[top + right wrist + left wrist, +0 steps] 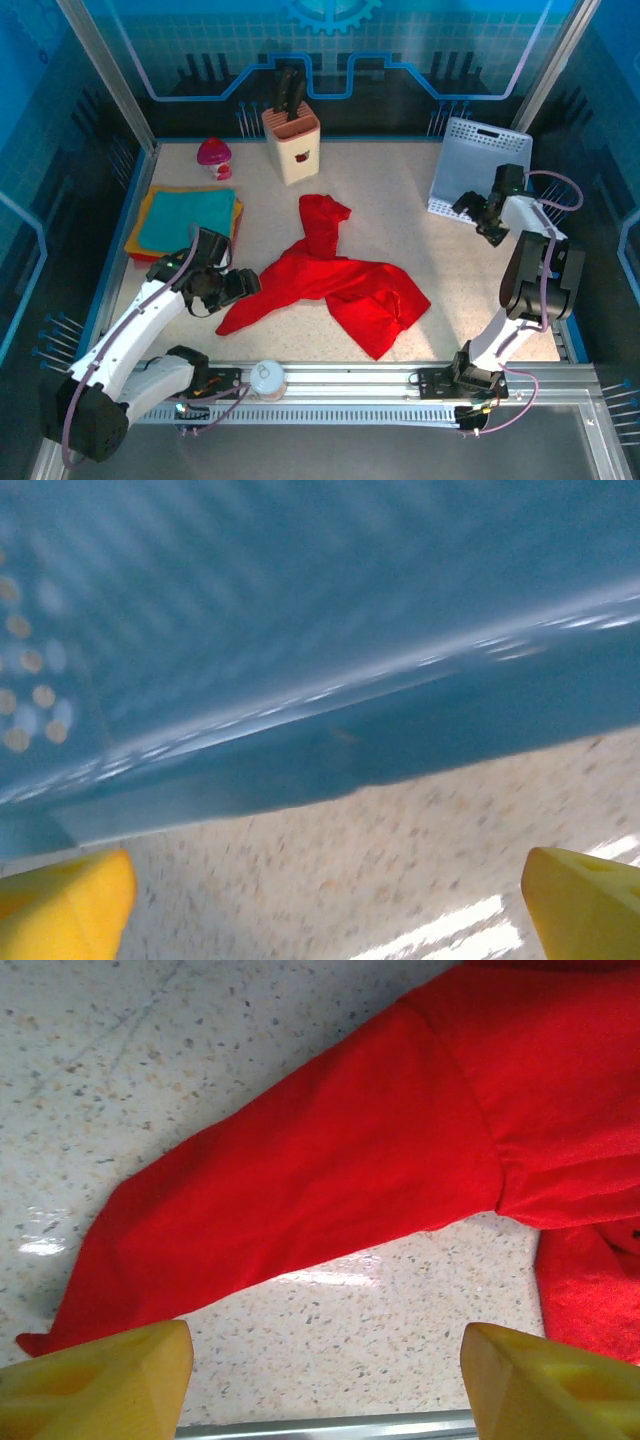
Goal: Fold and stack the t-shirts
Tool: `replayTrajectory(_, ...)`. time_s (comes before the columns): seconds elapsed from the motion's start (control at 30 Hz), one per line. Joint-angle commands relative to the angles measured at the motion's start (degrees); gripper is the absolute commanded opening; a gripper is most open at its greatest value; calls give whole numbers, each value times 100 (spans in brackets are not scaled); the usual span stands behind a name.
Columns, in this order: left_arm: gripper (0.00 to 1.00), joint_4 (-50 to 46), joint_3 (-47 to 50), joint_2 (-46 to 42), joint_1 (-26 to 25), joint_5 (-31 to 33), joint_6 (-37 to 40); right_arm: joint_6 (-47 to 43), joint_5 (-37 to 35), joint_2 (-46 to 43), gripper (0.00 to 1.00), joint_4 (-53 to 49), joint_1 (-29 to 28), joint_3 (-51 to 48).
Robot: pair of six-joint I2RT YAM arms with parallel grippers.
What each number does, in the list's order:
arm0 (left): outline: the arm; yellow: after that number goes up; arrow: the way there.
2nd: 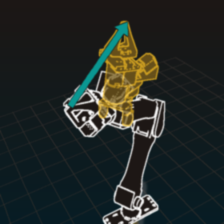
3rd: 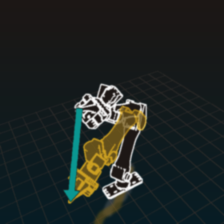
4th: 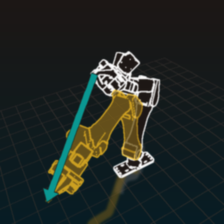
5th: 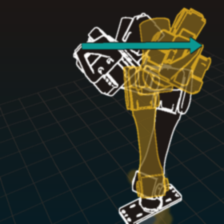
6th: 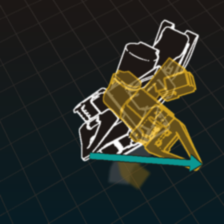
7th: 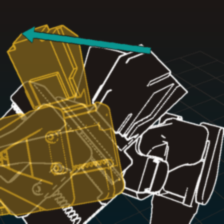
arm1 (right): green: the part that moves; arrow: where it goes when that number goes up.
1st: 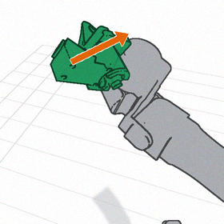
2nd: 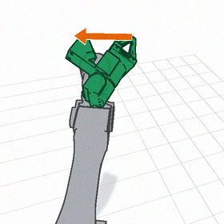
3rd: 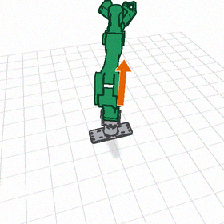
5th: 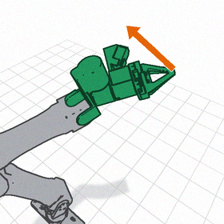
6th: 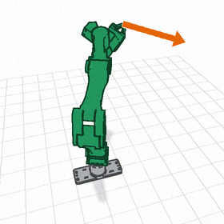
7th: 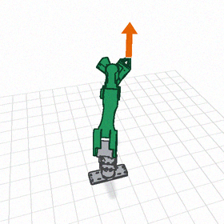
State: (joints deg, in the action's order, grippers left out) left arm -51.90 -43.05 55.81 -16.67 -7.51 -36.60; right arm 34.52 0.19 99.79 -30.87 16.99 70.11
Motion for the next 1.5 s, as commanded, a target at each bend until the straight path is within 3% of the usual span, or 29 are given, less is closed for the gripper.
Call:
replayTrajectory(0.0, 73, 362, 177, 50, -49, -289, -229, 90, -78, -38, 100, -220, 295, 248)
replayTrajectory(0.1, 73, 549, 277, 268, -115, -307, -251, 66, 81, -222, 100, -287, 235, 187)
replayTrajectory(0.27, 73, 796, 323, 665, -252, -242, -231, -151, 237, -849, 100, -513, -379, -354)
replayTrajectory(0.47, 77, 1276, 193, 1318, -534, -205, -118, -466, 522, -2170, 97, -447, -1639, -1621)
replayTrajectory(0.6, 79, 1540, -54, 2128, -869, -70, -21, -670, 598, -2697, 93, -325, -2809, -2226)
replayTrajectory(0.8, 73, 1842, -259, 2831, -1254, 194, -73, -846, -118, -2776, 78, -530, -4076, -2605)
replayTrajectory(0.87, 70, 1868, -284, 2932, -1269, 196, -77, -904, -262, -2810, 72, -592, -4411, -2633)
replayTrajectory(0.97, 64, 1824, -301, 3039, -1266, 351, -7, -899, -593, -2885, 69, -639, -4901, -2711)
replayTrajectory(1.07, 53, 1708, -320, 3102, -1269, 577, 94, -901, -819, -2890, 64, -642, -5183, -2783)
replayTrajectory(1.1, 45, 1668, -328, 3118, -1259, 662, 116, -890, -848, -2865, 61, -639, -5217, -2813)
replayTrajectory(1.2, 26, 1588, -410, 3104, -1188, 810, 177, -853, -967, -2775, 48, -626, -5250, -2861)
replayTrajectory(1.3, 8, 1407, -619, 3039, -1090, 797, 297, -821, -1130, -2856, 28, -657, -5250, -2836)
replayTrajectory(1.37, 0, 1280, -728, 2936, -985, 788, 385, -815, -1291, -2962, 19, -663, -5243, -2836)
replayTrajectory(1.47, 0, 947, -949, 2727, -779, 755, 571, -747, -1617, -3079, 8, -813, -5158, -2695)
